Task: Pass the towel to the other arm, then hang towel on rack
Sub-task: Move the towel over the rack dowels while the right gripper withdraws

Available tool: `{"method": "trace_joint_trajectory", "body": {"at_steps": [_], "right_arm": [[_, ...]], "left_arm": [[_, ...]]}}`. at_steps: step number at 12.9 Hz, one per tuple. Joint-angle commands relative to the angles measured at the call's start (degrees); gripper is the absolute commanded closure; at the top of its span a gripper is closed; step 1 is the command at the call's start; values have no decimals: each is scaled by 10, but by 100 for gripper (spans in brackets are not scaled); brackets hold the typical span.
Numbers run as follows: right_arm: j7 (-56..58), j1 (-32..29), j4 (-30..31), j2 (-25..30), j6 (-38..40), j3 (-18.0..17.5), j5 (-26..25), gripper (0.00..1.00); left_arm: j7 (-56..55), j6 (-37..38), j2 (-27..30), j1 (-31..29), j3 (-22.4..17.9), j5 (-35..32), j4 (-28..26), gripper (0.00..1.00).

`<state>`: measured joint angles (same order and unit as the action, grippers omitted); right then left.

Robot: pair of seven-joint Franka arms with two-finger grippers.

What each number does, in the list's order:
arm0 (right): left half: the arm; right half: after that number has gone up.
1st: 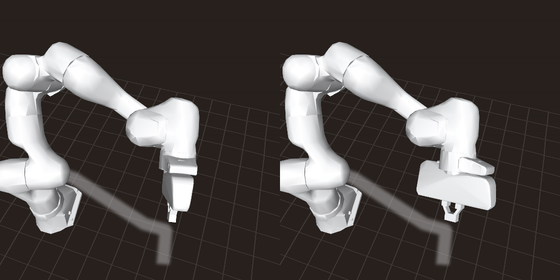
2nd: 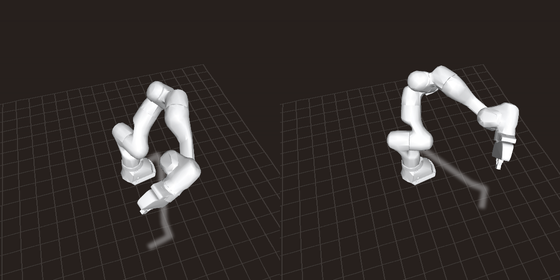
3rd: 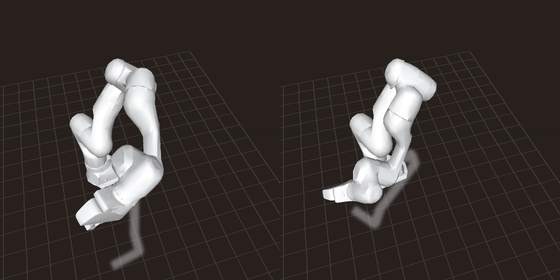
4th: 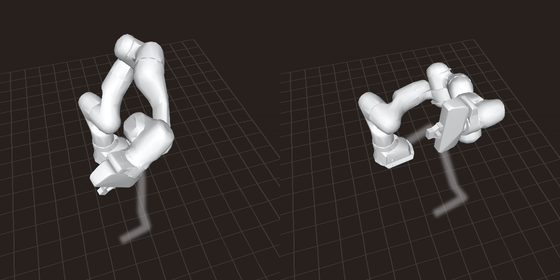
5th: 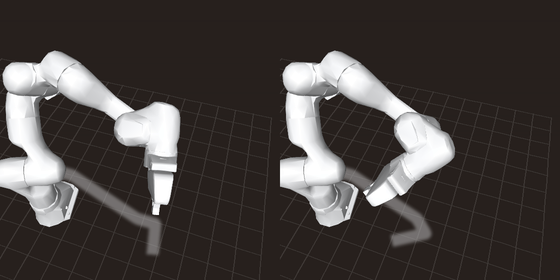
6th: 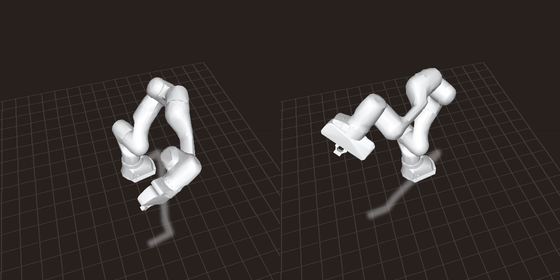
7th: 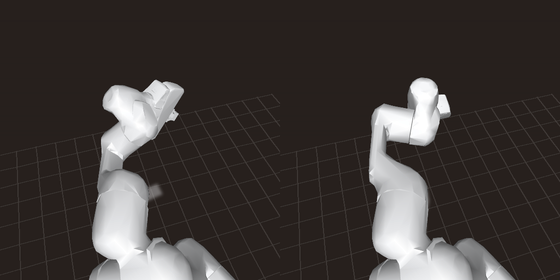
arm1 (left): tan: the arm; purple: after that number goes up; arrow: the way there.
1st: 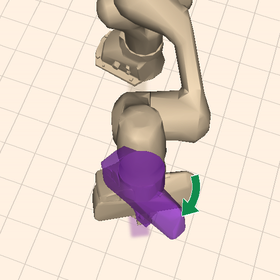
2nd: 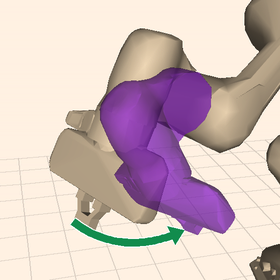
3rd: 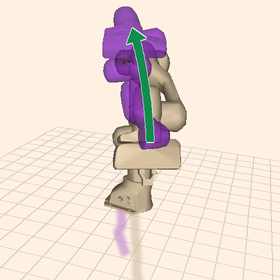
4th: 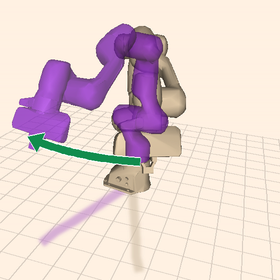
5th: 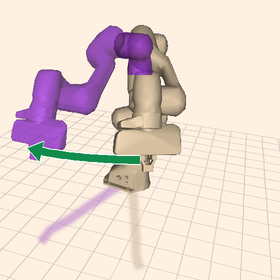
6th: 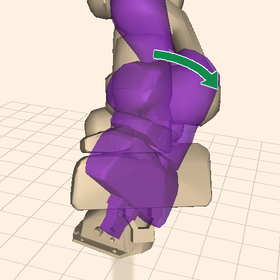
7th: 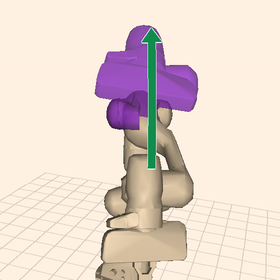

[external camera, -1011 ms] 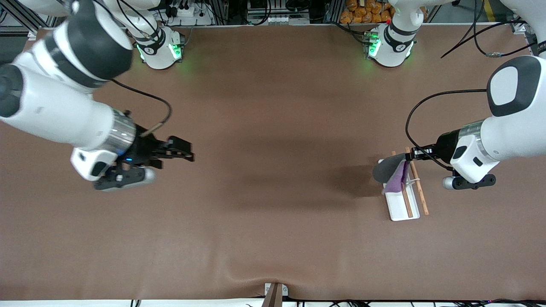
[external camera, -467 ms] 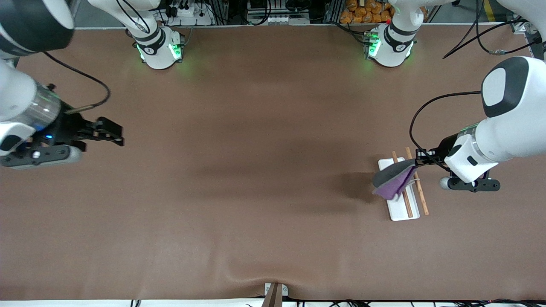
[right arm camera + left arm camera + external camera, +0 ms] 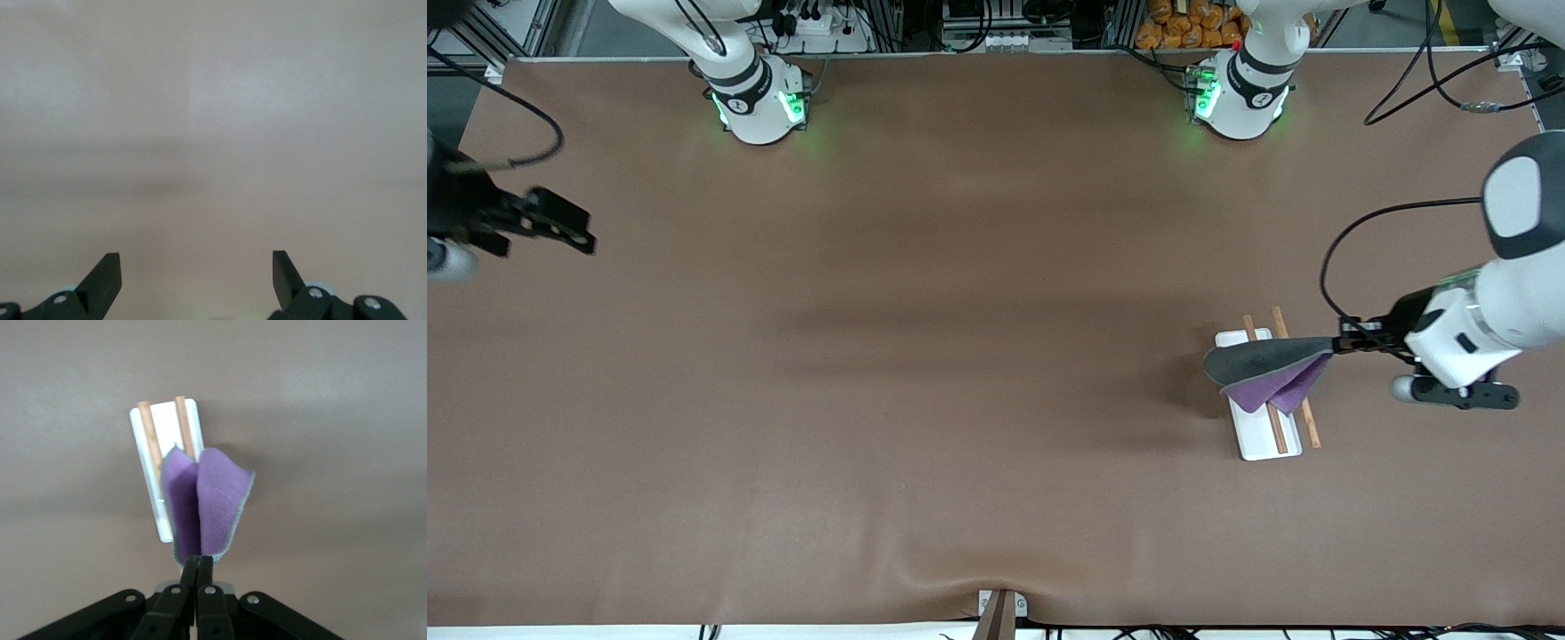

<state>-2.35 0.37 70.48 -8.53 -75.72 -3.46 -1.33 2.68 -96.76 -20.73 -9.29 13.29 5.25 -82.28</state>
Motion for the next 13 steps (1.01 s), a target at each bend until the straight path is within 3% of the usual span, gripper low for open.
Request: {"method": "trace_joint_trajectory", "body": {"at_steps": [1,3,4,8,13], "right_arm": [[37,10,37,42,12,55,24,0],[72,20,61,62,14,104,53,0],[71,17,76,71,15,104,53,0],[36,-33,132,111,12,58,51,0],[13,-23,127,105,-3,57,37,0]], "left_arm": [[36,6,-4,-19,4,-7,-3,100],[53,6,-14,-38,4,-6,-10,100],[59,6,-19,-43,4,-6,-11,100],[63,6,-33,-60,4,-5,-14,100],[93,6,-54,-99,4,-6,-13,100]]}}
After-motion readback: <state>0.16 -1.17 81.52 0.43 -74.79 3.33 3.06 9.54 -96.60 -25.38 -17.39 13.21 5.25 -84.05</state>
